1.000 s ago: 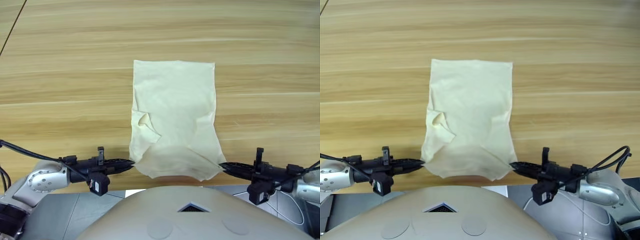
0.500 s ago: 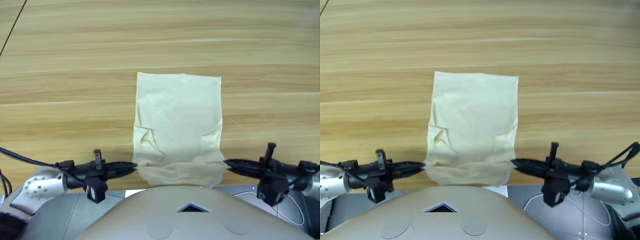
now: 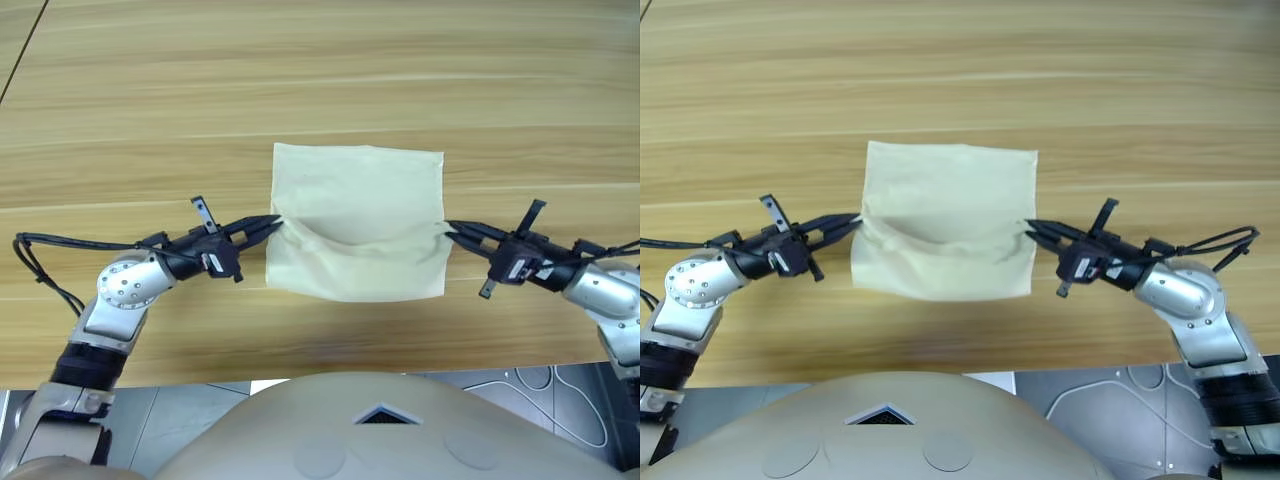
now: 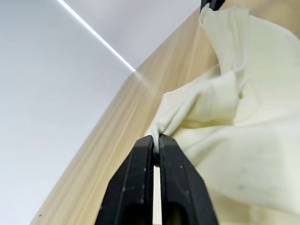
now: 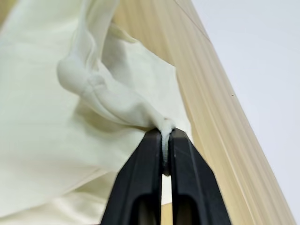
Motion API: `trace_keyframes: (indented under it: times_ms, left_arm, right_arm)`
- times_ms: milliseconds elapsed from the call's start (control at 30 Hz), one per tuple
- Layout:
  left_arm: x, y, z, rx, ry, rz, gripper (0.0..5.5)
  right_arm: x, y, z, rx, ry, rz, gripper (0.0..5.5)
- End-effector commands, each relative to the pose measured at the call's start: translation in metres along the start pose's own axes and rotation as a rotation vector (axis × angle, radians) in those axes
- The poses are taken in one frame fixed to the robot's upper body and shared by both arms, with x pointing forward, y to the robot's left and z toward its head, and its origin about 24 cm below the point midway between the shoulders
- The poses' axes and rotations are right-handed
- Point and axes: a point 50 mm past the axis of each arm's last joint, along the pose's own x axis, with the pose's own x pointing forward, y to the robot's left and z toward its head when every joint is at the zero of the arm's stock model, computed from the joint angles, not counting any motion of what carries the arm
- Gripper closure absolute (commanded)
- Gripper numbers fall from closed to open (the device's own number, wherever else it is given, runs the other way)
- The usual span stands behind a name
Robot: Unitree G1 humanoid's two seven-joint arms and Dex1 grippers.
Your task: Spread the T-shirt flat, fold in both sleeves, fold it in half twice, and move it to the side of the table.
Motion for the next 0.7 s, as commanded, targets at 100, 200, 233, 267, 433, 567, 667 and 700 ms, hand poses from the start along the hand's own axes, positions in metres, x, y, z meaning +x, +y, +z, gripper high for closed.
trace_keyframes:
  times_ms: [100, 200, 233, 267, 433, 567, 667, 700]
  left_arm:
    - [0.031, 0.027, -0.014, 0.059, 0.022, 0.087, 5.48]
    - [0.044, 0.039, -0.020, 0.076, 0.032, 0.128, 5.48]
    - [0.048, 0.042, -0.022, 0.078, 0.036, 0.136, 5.48]
    - [0.051, 0.045, -0.026, 0.086, 0.053, 0.144, 5.48]
    - [0.065, 0.048, -0.047, 0.076, 0.124, 0.161, 5.48]
    - [0.077, 0.049, -0.060, 0.056, 0.169, 0.173, 5.48]
    - [0.083, 0.050, -0.068, 0.050, 0.207, 0.188, 5.48]
    - [0.086, 0.050, -0.071, 0.043, 0.222, 0.197, 5.48]
  right_arm:
    - [0.022, -0.024, -0.008, 0.048, 0.049, -0.103, 5.46]
    - [0.032, -0.036, -0.011, 0.074, 0.067, -0.152, 5.10]
    - [0.035, -0.039, -0.013, 0.079, 0.080, -0.167, 4.92]
    - [0.038, -0.042, -0.016, 0.080, 0.097, -0.181, 4.86]
    - [0.054, -0.043, -0.025, 0.077, 0.150, -0.202, 4.63]
    - [0.064, -0.047, -0.029, 0.070, 0.174, -0.222, 4.63]
    - [0.071, -0.046, -0.036, 0.065, 0.216, -0.229, 4.63]
    - [0.074, -0.046, -0.040, 0.061, 0.235, -0.236, 4.63]
